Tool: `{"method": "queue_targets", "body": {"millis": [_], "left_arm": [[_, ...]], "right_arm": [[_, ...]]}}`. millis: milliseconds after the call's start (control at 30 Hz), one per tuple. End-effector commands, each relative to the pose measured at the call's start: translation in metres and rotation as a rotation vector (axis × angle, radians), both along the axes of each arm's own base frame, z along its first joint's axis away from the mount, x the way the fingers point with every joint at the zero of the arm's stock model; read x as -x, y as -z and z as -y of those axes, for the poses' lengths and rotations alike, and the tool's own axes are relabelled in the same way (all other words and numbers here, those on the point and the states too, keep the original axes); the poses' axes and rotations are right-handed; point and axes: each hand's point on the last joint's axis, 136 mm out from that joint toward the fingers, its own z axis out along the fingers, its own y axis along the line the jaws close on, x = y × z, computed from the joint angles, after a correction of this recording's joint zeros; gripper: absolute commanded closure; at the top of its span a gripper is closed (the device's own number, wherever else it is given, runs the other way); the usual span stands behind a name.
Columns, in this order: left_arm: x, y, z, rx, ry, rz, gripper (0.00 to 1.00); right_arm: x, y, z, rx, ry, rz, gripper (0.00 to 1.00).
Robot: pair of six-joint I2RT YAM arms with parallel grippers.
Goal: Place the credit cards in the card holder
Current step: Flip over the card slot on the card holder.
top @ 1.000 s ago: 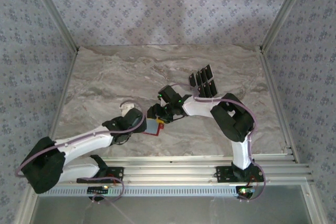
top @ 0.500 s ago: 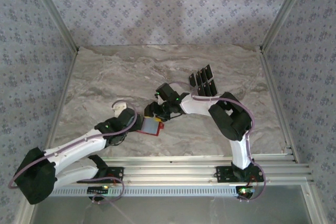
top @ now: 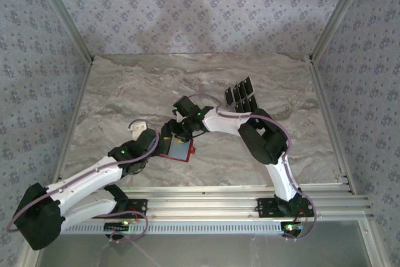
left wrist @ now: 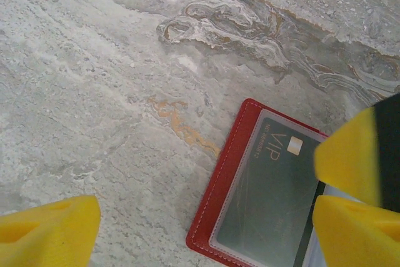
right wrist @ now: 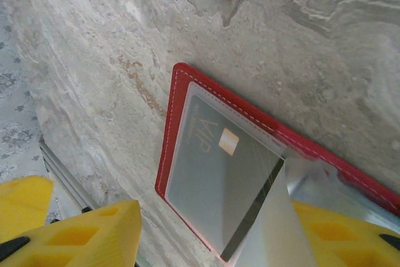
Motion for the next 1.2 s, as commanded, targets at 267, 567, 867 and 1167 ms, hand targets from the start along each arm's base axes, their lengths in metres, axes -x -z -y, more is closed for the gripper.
{"method": "queue_targets", "body": {"millis": [267,567,867,1167], "left_arm": [[-0.005,-0.029,-0.002,0.029,-0.027,0.063,0.12],[-0.004,-0.033,-0.003,0.034,-0.025,0.068,0.12],[-0.005,-0.032,0.0,0.037,-0.015,0.057,0.12],[-0.008,-0.032,0.005,0.034,-0.006,0.051,0.12]], "right_arm": [[0.016,0.001,-0.02,0.01,-0.092,-0.006,0.42],[0.028,0.023,-0.008,0.098,-0.144,0.009,0.41],[0.032,0.056,0.034,0.266,-0.215,0.03,0.41],[0.025,0.052,0.076,0.404,-0.321,0.104,0.41]]}}
